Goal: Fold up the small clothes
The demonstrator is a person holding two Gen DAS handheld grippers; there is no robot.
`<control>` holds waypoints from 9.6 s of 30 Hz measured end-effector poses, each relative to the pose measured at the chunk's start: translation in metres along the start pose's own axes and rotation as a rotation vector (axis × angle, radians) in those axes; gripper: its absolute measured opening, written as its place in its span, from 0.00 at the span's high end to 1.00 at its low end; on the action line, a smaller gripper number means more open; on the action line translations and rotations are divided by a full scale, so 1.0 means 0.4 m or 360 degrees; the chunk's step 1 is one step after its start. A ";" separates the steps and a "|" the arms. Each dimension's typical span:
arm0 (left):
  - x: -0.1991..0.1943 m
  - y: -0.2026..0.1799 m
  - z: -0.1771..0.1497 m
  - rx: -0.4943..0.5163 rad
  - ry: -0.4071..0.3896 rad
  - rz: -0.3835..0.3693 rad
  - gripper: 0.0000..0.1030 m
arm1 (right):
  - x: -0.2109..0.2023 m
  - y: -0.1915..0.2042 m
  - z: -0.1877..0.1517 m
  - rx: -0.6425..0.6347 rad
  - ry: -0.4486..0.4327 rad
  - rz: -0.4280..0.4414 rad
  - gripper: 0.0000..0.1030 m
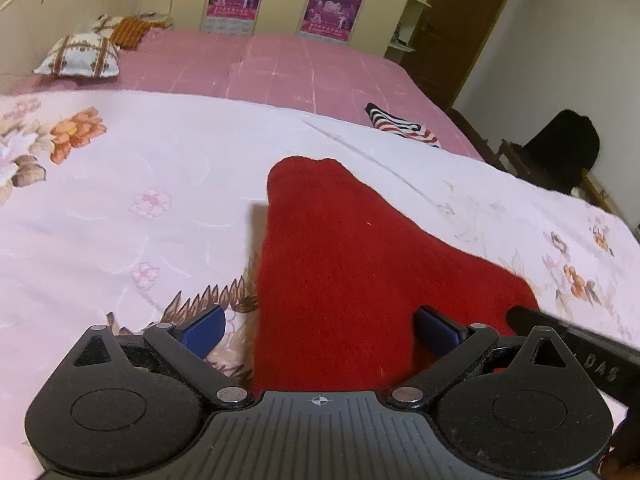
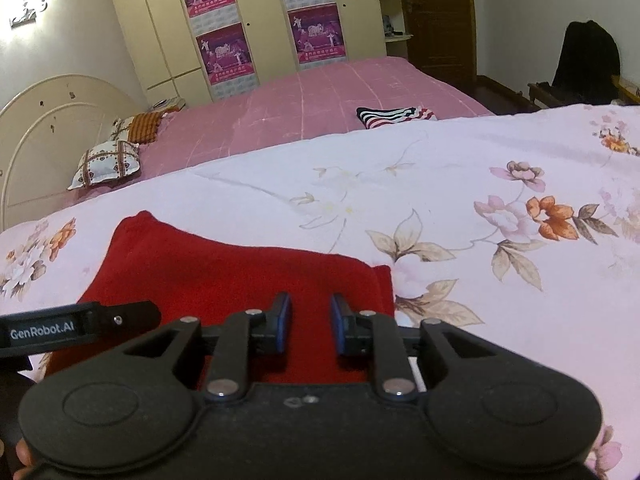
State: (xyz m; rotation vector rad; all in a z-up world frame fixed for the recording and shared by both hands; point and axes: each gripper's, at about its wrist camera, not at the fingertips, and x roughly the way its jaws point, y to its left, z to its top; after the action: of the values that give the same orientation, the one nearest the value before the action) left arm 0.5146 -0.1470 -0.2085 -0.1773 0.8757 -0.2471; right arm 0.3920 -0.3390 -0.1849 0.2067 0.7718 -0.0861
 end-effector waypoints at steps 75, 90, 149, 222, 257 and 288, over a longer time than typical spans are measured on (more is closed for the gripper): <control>-0.346 0.029 -0.249 0.0176 0.0006 -0.0090 0.02 | -0.404 0.010 -0.259 -0.0071 -0.0019 -0.0104 0.27; -0.155 0.055 -0.131 -0.0036 0.0103 -0.0183 0.02 | -0.151 -0.081 -0.111 0.0103 0.0161 0.0106 0.16; -0.416 0.623 -0.059 -0.0086 -0.0294 0.0049 0.20 | -0.115 0.513 -0.098 -0.0085 0.0054 0.0438 0.68; -0.471 0.566 -0.292 0.0063 0.0059 0.0303 0.00 | -0.261 0.621 -0.370 -0.0202 0.0045 0.0035 0.56; -1.022 0.397 -0.466 0.0188 -0.0161 0.0568 0.00 | -0.704 0.597 -0.412 -0.0353 0.0121 0.0223 0.01; -1.385 0.214 -0.732 0.0106 -0.0390 0.0562 0.00 | -1.145 0.430 -0.547 -0.0284 -0.0500 0.0073 0.01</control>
State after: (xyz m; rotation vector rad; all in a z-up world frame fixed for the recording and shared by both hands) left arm -0.0411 0.0777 -0.0070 0.0114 0.6407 0.0750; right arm -0.0583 -0.1232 0.0095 0.0388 0.4584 -0.0054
